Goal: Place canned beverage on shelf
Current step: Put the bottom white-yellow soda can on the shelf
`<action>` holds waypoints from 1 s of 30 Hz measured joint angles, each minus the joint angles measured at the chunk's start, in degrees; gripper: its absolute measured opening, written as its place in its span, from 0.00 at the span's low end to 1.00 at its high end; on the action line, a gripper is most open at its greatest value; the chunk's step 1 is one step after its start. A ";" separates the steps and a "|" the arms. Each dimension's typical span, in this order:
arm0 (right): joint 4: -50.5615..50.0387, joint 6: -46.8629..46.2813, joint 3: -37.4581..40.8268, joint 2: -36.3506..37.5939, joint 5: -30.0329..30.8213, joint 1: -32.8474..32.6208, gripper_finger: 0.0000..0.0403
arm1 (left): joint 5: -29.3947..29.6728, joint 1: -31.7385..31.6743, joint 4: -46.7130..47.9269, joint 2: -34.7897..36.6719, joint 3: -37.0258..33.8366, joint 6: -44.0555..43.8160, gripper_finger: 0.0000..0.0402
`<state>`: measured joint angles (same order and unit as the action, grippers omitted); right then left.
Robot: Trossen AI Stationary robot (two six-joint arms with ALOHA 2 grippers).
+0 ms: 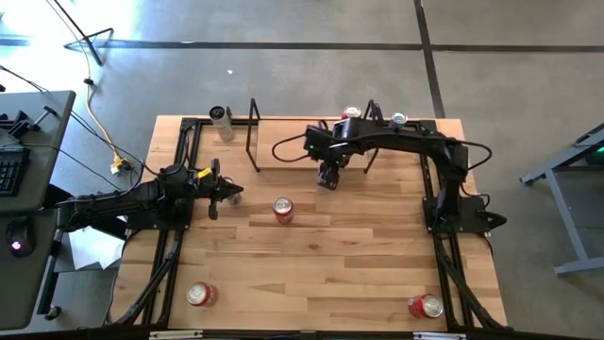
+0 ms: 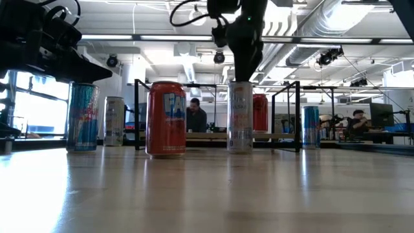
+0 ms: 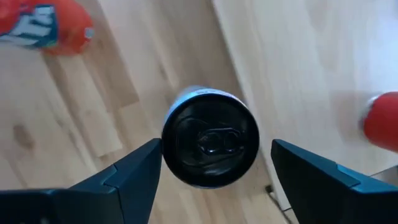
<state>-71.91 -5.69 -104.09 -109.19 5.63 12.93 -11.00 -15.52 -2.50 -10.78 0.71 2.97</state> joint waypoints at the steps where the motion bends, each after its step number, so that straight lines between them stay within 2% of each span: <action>1: 0.04 0.22 0.00 -0.24 0.25 0.21 0.71 | 0.00 0.07 0.00 0.02 0.00 -0.27 0.00; 11: 0.69 1.22 -0.18 0.11 0.29 0.17 0.71 | 0.04 1.36 0.00 0.02 0.00 0.45 0.00; 16: -0.53 -1.11 -3.23 0.18 3.45 0.27 0.71 | 0.04 1.34 0.02 0.02 0.00 0.31 0.00; 24: -5.24 -7.32 -4.58 -0.88 0.03 2.70 0.71 | 0.04 1.36 0.02 0.02 0.00 0.29 0.00; 30: -4.89 -6.29 -4.57 -2.26 -2.27 3.27 0.71 | 0.04 1.34 -0.02 0.02 0.00 0.29 0.00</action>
<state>-76.80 -11.97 -108.66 -111.46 3.36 16.21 -10.96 -14.17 -2.52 -10.76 0.71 3.27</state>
